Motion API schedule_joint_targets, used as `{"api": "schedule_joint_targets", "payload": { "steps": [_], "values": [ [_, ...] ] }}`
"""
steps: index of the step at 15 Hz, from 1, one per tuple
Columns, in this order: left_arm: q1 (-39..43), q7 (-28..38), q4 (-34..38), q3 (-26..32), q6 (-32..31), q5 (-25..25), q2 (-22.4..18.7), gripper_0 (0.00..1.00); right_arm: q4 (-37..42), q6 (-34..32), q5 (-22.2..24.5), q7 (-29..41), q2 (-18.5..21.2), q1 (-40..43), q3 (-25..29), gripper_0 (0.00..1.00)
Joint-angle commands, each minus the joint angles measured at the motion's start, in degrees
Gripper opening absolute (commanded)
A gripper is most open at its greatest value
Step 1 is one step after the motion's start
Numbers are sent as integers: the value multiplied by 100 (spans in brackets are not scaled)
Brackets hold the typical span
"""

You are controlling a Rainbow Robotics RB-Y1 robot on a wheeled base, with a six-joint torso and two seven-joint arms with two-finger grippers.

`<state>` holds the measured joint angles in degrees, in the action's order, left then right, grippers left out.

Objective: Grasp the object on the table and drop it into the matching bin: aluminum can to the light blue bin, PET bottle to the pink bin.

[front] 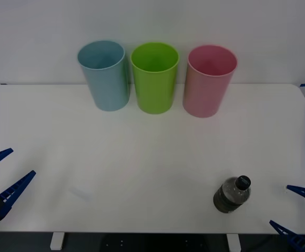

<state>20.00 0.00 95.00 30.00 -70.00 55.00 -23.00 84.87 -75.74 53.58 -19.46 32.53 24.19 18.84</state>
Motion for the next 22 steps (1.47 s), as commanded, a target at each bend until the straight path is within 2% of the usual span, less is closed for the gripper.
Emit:
{"api": "schedule_joint_targets", "payload": {
  "steps": [1, 7, 11, 22],
  "values": [
    [0, 0, 0, 0, 0, 0, 0, 100, -278, -2, 3, -129, -63, -178, -179, 100],
    [0, 0, 0, 0, 0, 0, 0, 100, -612, 16, 636, -278, -617, -644, -162, 100],
    [0, 0, 0, 0, 0, 0, 0, 100, -700, 130, 917, -348, -828, -793, -197, 100],
    [0, 0, 0, 0, 0, 0, 0, 100, -700, 1044, 917, -621, -924, -969, -1137, 100]
  ]
}}
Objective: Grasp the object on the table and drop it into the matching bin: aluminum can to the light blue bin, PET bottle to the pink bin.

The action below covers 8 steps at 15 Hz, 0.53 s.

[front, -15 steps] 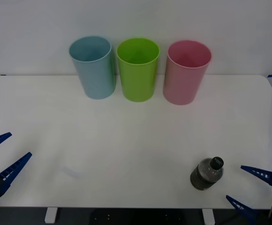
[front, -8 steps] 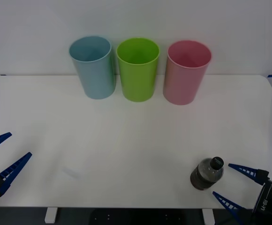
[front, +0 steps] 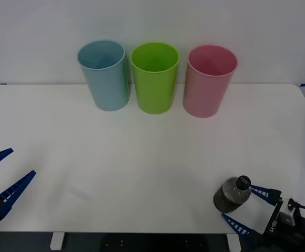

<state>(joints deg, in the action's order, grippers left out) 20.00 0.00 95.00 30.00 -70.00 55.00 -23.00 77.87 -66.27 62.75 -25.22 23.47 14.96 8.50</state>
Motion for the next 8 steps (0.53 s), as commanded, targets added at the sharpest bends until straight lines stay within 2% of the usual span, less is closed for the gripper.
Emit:
{"api": "schedule_joint_targets", "payload": {
  "steps": [1, 8],
  "values": [
    [0, 0, 0, 0, 0, 0, 0, 100, 0, 158, 0, -80, -44, -63, -165, 100],
    [0, 0, 0, 0, 0, 0, 0, 100, 0, 378, 273, -150, -387, -239, -156, 100]
  ]
}}
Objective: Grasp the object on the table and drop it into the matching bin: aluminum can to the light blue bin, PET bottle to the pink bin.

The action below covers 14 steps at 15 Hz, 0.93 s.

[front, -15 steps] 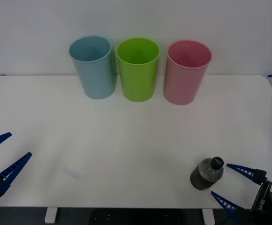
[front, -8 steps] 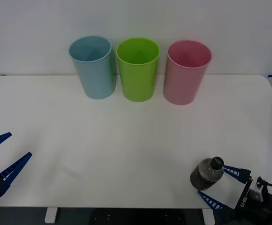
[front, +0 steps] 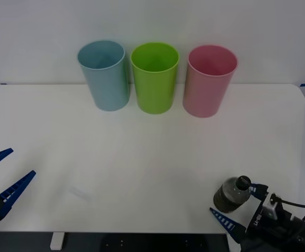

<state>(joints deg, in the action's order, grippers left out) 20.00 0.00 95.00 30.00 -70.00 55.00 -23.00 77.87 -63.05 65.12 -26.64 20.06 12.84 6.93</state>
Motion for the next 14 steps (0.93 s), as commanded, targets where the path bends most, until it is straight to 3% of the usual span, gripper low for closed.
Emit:
{"api": "schedule_joint_targets", "payload": {
  "steps": [1, 4, 6, 14],
  "values": [
    [0, 0, 0, 0, 0, 0, 0, 100, 0, 74, 36, -17, -46, -36, 1, 100],
    [0, 0, 0, 0, 0, 0, 0, 100, 0, 83, 36, -34, -46, -36, 1, 100],
    [0, 0, 0, 0, 0, 0, 0, 100, 0, 74, 36, -52, -46, -54, 1, 2],
    [0, 0, 0, 0, 0, 0, 0, 100, 0, 83, -34, -17, -46, -106, 10, 0]
  ]
}}
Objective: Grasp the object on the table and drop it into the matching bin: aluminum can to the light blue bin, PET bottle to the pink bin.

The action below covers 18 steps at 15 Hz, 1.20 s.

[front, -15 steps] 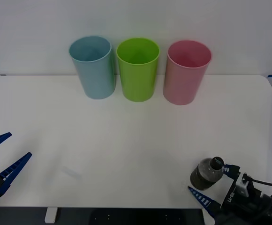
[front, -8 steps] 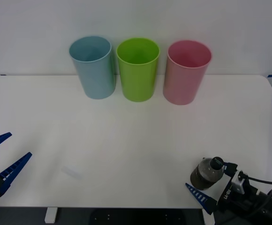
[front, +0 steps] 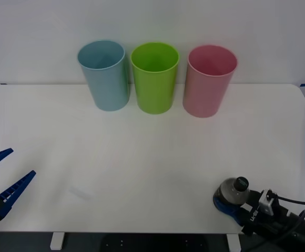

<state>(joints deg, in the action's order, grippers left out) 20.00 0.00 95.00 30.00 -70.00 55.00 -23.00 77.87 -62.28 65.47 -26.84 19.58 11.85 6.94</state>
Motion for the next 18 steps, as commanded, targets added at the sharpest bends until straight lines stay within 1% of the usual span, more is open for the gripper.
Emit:
{"api": "schedule_joint_targets", "payload": {
  "steps": [1, 4, 7, 13, 18],
  "values": [
    [0, 0, 0, 0, 0, 0, 0, 100, 0, 5, -87, 12, 2, -16, 0, 0],
    [0, 0, 0, 0, 0, 0, 0, 100, 0, -3, -166, 65, 2, -16, 44, 0],
    [0, 0, 0, 0, 0, 0, 0, 100, 88, -47, -166, 206, 2, -42, 202, 0],
    [0, 0, 0, 0, 0, 0, 0, 100, 756, 41, -175, 1366, 2, -16, 422, 0],
    [0, 0, 0, 0, 0, 0, 0, 100, 1626, 603, -263, 2201, 2, -7, 449, 0]
  ]
}}
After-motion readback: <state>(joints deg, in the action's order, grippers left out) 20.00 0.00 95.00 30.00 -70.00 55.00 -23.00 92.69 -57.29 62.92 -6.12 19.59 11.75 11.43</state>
